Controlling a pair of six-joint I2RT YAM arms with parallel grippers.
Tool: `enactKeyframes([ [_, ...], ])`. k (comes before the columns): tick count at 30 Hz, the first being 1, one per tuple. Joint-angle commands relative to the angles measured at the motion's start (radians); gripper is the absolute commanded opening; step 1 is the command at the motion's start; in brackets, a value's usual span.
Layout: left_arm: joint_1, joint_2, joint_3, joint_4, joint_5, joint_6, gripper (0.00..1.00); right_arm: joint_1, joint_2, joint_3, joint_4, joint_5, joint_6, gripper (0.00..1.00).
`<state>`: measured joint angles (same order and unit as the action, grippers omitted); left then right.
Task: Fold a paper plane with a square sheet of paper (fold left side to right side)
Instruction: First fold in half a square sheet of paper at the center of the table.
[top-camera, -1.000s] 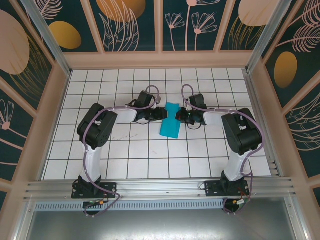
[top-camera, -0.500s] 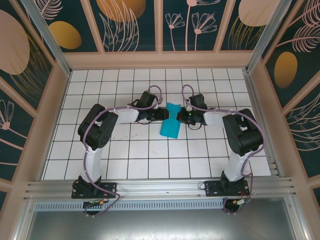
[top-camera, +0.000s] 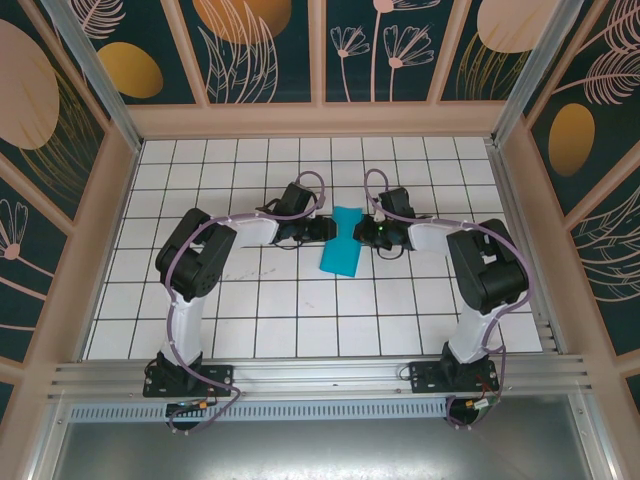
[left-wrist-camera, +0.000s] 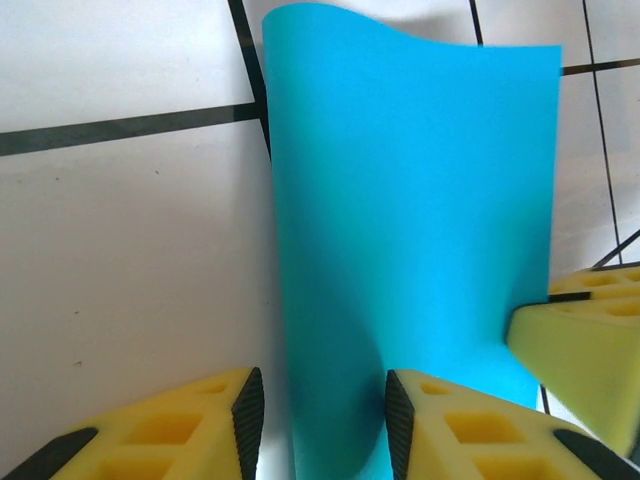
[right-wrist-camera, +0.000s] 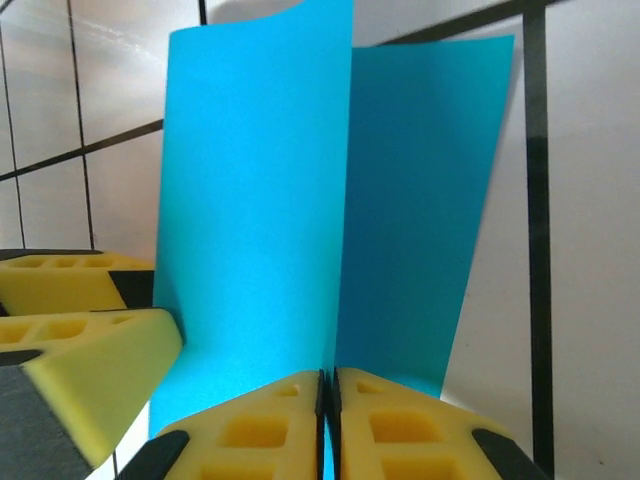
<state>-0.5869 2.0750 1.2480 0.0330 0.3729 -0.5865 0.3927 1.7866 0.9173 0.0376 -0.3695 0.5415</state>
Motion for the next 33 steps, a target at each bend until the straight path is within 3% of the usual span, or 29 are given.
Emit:
enactKeyframes([
  [1,-0.009,0.045,0.011,-0.077,-0.054,0.025,0.40,0.000,-0.075,-0.023,-0.035,0.055,-0.024,0.22],
  [9,-0.032,0.066,0.036,-0.111,-0.092,0.042,0.40,-0.035,-0.278,-0.108,-0.065,0.223,-0.034,0.51],
  [15,-0.041,0.077,0.059,-0.143,-0.113,0.061,0.40,-0.082,-0.438,-0.215,-0.034,0.256,-0.013,0.66],
  [25,-0.063,0.103,0.121,-0.217,-0.153,0.116,0.45,-0.119,-0.530,-0.320,0.069,0.107,0.070,0.76],
  [33,-0.074,0.118,0.155,-0.248,-0.170,0.144,0.47,-0.121,-0.524,-0.319,0.057,0.110,0.059,0.79],
])
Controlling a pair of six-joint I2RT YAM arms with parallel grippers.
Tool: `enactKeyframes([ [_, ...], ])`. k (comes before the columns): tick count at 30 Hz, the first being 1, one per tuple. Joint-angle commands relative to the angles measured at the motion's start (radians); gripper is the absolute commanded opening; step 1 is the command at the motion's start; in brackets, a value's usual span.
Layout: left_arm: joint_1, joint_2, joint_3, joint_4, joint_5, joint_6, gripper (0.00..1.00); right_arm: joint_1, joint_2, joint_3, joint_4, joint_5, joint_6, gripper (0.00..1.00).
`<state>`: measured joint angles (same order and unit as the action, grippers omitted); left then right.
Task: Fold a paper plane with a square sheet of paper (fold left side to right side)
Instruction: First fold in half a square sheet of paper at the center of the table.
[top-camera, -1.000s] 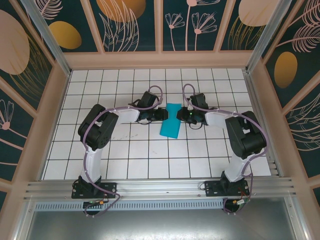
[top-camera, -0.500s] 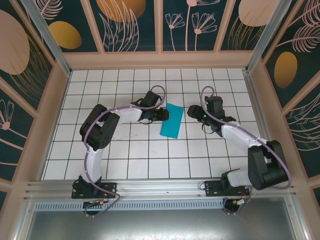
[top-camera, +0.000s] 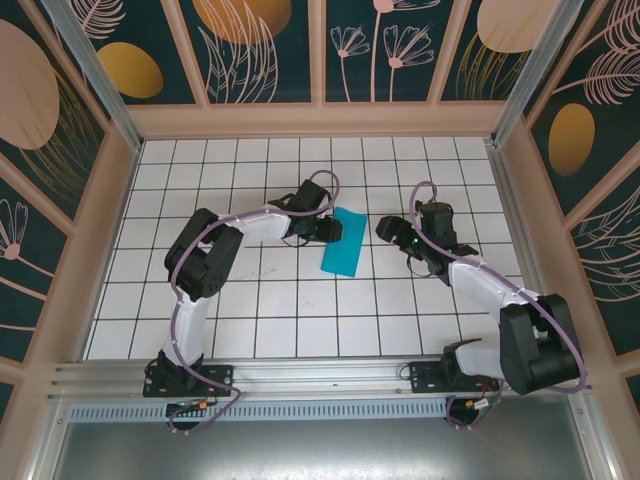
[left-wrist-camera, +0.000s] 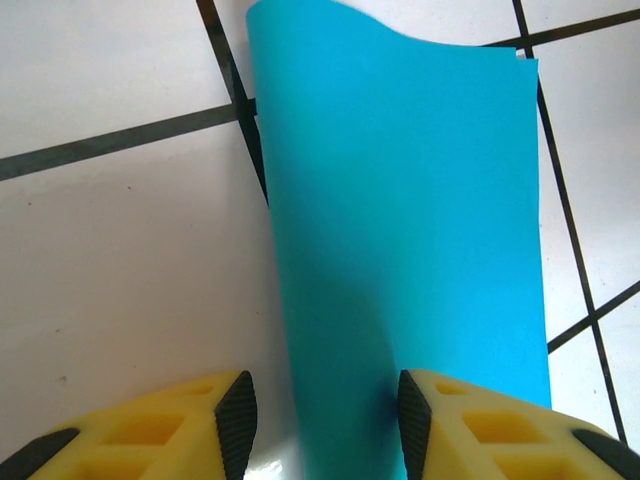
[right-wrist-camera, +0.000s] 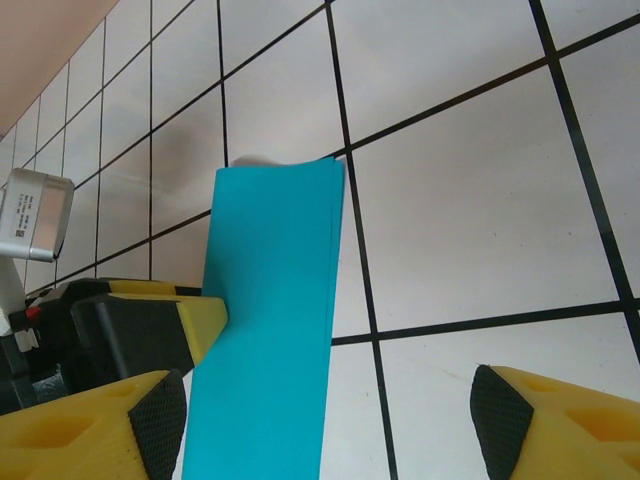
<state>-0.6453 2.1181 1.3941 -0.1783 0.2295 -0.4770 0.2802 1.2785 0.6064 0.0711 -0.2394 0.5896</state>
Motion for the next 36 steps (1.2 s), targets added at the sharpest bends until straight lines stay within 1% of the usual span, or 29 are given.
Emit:
enactKeyframes([
  [1,-0.017,0.077,0.011,-0.039,-0.027,0.035,0.47,-0.008,-0.016,-0.008,0.020,-0.020,0.010,0.79],
  [13,-0.028,0.093,0.036,-0.050,-0.030,0.045,0.48,-0.009,-0.015,-0.013,0.022,-0.038,0.009,0.80],
  [21,-0.037,0.107,0.058,-0.075,-0.057,0.066,0.50,-0.008,-0.001,-0.012,0.027,-0.059,0.006,0.80],
  [27,-0.037,0.108,0.063,-0.081,-0.082,0.073,0.49,-0.008,0.005,-0.016,0.029,-0.062,0.006,0.80],
  [30,-0.036,0.107,0.068,-0.082,-0.092,0.077,0.46,-0.008,0.007,-0.016,0.026,-0.060,0.002,0.80],
  [36,-0.037,0.109,0.076,-0.086,-0.097,0.090,0.47,-0.008,0.005,-0.019,0.022,-0.059,-0.001,0.80],
])
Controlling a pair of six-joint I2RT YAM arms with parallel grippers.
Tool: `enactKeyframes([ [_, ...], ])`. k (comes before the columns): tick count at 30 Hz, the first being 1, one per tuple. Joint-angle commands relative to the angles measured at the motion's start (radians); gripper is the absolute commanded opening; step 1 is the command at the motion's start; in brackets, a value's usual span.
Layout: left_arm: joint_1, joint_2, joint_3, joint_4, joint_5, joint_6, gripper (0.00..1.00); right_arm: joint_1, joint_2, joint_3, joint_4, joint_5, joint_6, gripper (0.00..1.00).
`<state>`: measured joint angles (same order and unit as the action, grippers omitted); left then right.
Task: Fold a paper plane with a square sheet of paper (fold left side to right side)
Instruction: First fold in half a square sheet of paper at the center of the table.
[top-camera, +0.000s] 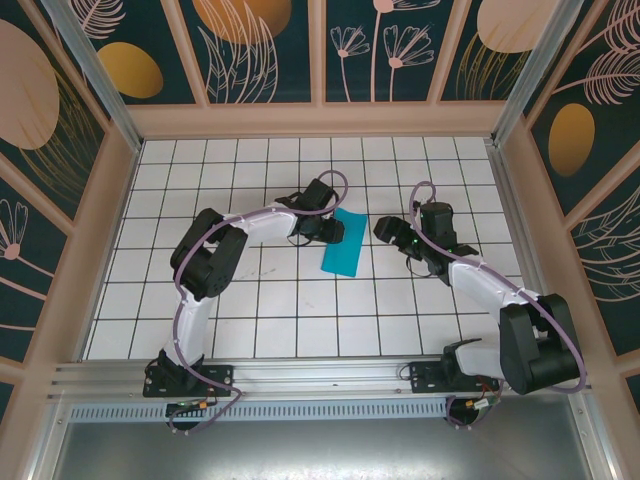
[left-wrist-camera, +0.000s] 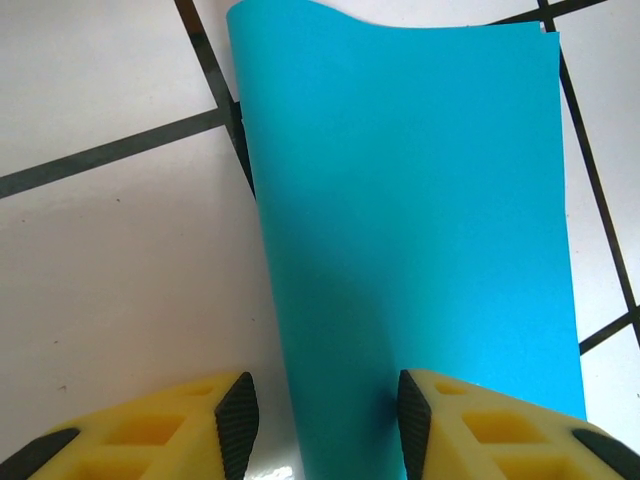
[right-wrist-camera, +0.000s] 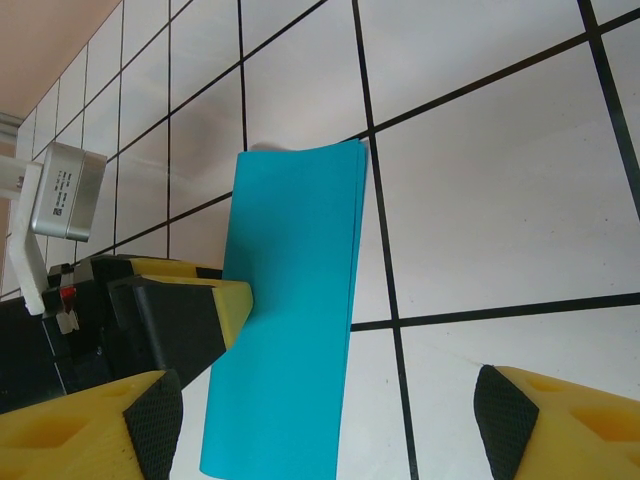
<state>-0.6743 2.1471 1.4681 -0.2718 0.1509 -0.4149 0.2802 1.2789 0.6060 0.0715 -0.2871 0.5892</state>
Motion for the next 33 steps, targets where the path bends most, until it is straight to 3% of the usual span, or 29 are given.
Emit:
enactKeyframes([
  [1,-0.008,0.082,0.004,0.008,-0.017,0.031,0.48,-0.007,0.006,-0.018,0.022,-0.011,0.000,0.80],
  [33,-0.008,0.076,0.032,0.003,-0.076,0.091,0.48,-0.002,0.046,-0.015,0.021,-0.040,-0.015,0.80],
])
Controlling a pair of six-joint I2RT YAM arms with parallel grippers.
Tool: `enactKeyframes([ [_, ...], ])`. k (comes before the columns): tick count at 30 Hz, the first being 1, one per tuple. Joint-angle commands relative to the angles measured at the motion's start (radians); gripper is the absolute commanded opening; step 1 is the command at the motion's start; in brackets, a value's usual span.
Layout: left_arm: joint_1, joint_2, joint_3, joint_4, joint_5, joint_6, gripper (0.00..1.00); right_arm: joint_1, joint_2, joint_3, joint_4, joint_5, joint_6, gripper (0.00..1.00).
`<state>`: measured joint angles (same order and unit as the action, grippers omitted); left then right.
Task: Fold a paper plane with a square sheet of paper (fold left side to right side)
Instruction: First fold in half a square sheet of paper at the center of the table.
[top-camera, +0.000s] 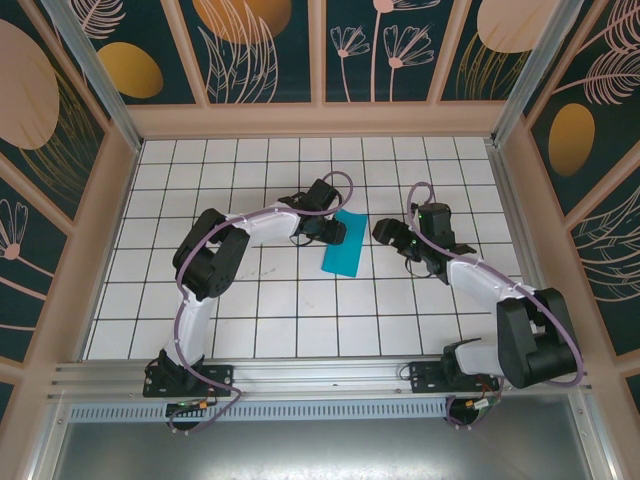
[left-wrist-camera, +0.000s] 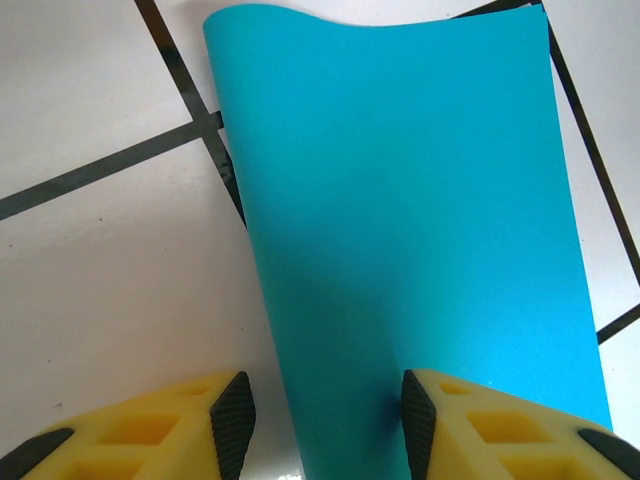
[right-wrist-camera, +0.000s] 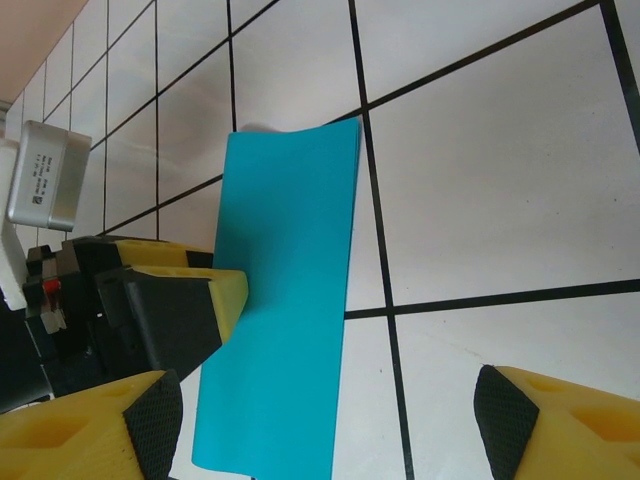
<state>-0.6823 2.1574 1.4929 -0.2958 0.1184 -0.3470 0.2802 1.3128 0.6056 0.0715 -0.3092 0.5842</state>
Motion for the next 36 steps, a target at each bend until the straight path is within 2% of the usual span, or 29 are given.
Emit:
enactKeyframes([
  [1,0.000,0.065,0.006,0.027,-0.043,0.024,0.48,0.000,0.015,-0.014,0.022,-0.019,-0.011,0.80],
  [36,0.002,0.005,0.003,-0.008,-0.131,0.086,0.48,0.003,0.040,-0.009,0.023,-0.029,-0.021,0.80],
])
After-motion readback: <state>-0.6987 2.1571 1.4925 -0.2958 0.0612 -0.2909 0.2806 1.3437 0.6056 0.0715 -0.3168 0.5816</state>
